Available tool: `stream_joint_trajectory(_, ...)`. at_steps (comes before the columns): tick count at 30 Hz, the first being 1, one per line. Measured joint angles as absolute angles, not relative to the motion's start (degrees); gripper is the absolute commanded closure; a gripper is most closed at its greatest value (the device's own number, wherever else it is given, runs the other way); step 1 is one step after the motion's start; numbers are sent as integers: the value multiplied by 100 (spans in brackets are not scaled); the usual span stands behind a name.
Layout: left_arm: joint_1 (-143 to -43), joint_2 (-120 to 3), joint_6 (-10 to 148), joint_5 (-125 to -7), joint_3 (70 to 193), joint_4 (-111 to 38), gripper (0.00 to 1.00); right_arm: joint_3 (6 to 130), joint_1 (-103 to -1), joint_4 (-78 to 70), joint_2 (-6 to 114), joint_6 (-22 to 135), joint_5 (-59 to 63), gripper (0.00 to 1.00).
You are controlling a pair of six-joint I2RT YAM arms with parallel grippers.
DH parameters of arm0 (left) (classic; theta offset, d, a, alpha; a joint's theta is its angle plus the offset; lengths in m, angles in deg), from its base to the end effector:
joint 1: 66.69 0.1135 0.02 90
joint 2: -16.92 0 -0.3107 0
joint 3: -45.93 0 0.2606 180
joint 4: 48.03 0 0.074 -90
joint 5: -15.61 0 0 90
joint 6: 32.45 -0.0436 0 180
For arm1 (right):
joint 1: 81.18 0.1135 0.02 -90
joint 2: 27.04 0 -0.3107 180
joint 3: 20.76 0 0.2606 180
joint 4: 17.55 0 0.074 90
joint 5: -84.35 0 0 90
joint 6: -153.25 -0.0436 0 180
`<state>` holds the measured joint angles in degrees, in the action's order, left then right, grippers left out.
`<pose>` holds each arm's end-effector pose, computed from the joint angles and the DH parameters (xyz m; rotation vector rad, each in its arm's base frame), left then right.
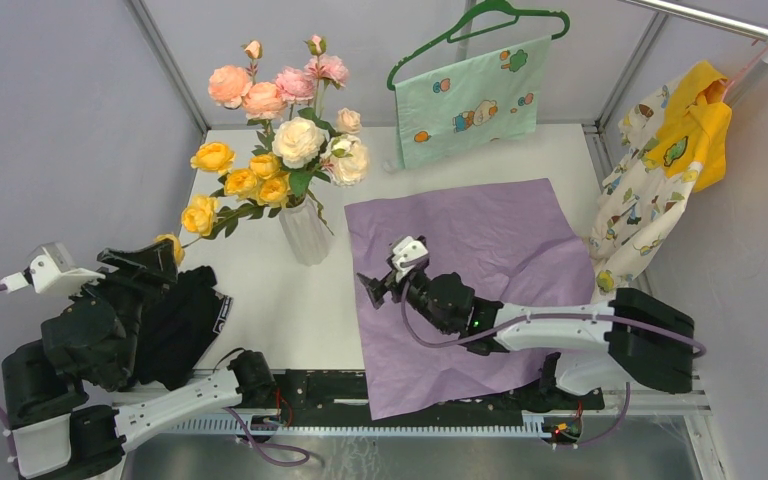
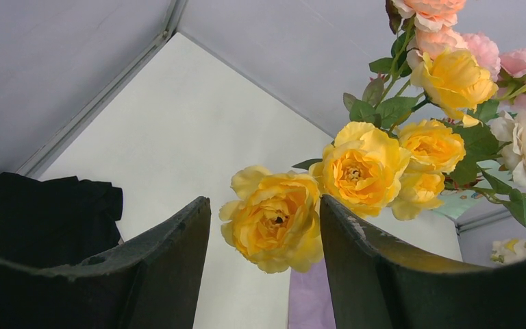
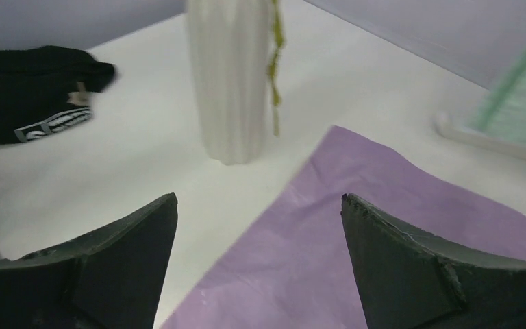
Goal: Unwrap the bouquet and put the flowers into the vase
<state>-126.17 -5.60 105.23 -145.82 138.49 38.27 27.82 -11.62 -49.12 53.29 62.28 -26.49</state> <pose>-0.0120 0.1017 0.4528 -0.6360 1.5404 -0.2591 0.1208 0.2796 0.2823 -0.6543 1.4761 0.6756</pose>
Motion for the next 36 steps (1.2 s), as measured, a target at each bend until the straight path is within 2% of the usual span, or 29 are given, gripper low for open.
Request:
stream_joint_trajectory(8,-12617,-560,10466,-14456,13875,3845,34,2660,-1143,-2991,4199,6040,-5294,4)
stream_joint_trajectory(13,-12617,-560,10466,-14440,13873,3847,34,2660,-1140,-2040,3721,5942,-6426,3)
stream_joint_trajectory(22,-12617,-558,10468,-14432,13873,3897,34,2476,-1143,-1573,3181,5874,-7244,3)
stream_joint_trajectory(36,-12617,-551,10471,-14432,13873,3947,34,2120,-1140,-1229,2794,5636,-7628,4)
